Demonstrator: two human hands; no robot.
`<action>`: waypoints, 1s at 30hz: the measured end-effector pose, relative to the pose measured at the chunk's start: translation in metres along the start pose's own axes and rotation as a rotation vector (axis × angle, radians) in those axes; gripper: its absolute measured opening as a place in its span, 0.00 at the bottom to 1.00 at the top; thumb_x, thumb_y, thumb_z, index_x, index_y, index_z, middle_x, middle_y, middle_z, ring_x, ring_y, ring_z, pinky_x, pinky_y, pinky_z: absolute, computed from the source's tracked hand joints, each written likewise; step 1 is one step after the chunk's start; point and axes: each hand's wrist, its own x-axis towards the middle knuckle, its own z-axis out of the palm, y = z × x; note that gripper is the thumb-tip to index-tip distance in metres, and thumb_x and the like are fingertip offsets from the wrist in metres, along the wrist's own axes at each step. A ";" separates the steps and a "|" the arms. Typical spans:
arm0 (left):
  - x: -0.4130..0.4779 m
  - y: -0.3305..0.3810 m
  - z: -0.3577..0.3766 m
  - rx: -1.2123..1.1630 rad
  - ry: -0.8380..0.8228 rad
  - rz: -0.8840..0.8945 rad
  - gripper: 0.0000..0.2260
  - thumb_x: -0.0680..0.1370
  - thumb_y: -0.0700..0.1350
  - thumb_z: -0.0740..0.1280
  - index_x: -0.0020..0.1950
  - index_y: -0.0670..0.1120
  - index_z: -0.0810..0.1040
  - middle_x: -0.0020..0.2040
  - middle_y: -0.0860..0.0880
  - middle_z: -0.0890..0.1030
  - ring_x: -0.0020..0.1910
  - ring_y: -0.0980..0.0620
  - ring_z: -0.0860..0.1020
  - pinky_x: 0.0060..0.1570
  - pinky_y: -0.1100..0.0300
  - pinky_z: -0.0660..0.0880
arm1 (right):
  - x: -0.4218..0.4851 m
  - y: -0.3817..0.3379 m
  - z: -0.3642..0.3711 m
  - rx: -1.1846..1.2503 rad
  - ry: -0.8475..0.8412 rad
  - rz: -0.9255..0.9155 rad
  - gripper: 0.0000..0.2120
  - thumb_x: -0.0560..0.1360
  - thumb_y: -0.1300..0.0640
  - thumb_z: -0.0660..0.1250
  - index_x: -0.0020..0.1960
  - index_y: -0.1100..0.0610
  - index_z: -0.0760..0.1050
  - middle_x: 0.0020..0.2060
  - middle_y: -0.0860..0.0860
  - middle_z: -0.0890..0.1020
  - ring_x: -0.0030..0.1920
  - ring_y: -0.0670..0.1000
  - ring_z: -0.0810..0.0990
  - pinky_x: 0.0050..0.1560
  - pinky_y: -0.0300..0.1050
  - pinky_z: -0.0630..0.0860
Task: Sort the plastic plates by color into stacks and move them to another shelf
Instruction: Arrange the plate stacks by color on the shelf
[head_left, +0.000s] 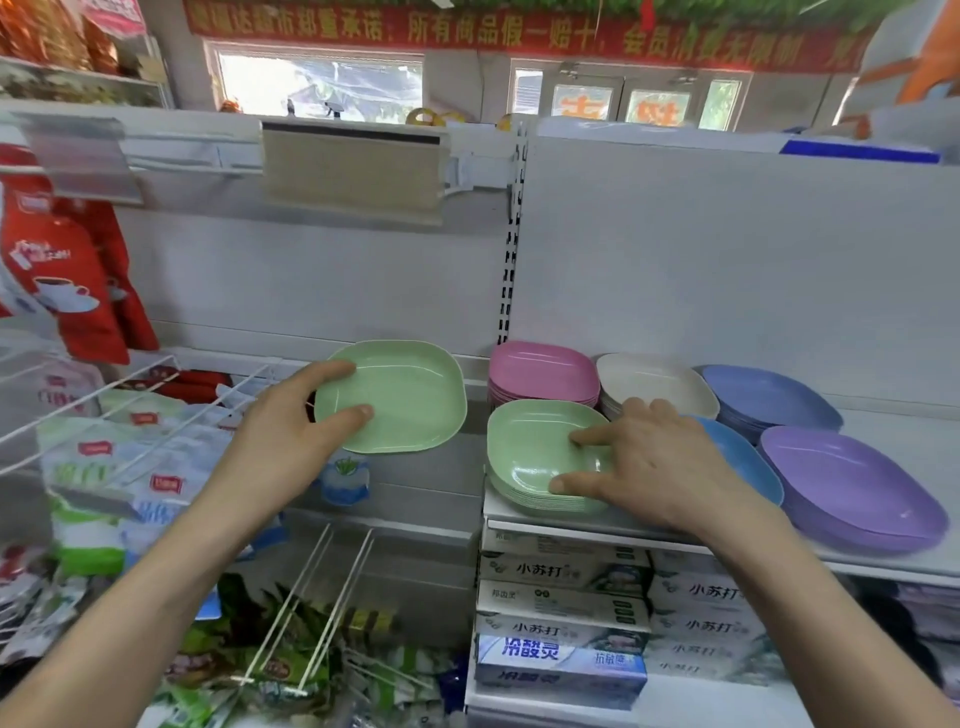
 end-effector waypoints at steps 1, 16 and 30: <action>0.002 0.004 0.002 -0.003 -0.015 0.005 0.22 0.79 0.51 0.72 0.72 0.57 0.75 0.64 0.59 0.74 0.58 0.57 0.72 0.55 0.58 0.68 | -0.001 0.000 -0.001 0.048 0.023 0.006 0.36 0.68 0.21 0.60 0.71 0.35 0.73 0.49 0.46 0.69 0.62 0.54 0.71 0.63 0.53 0.69; 0.016 0.073 0.083 0.355 -0.503 0.200 0.27 0.77 0.61 0.69 0.74 0.55 0.72 0.72 0.50 0.74 0.70 0.47 0.73 0.65 0.54 0.71 | -0.059 0.040 0.003 0.387 0.523 0.294 0.14 0.78 0.45 0.67 0.61 0.47 0.81 0.40 0.40 0.73 0.46 0.50 0.76 0.47 0.47 0.69; 0.015 0.082 0.093 0.629 -0.653 0.201 0.29 0.73 0.69 0.67 0.71 0.60 0.74 0.67 0.47 0.72 0.65 0.45 0.74 0.63 0.50 0.73 | -0.086 0.064 0.020 0.458 0.606 0.366 0.12 0.78 0.48 0.67 0.60 0.48 0.81 0.36 0.40 0.72 0.42 0.48 0.74 0.43 0.46 0.66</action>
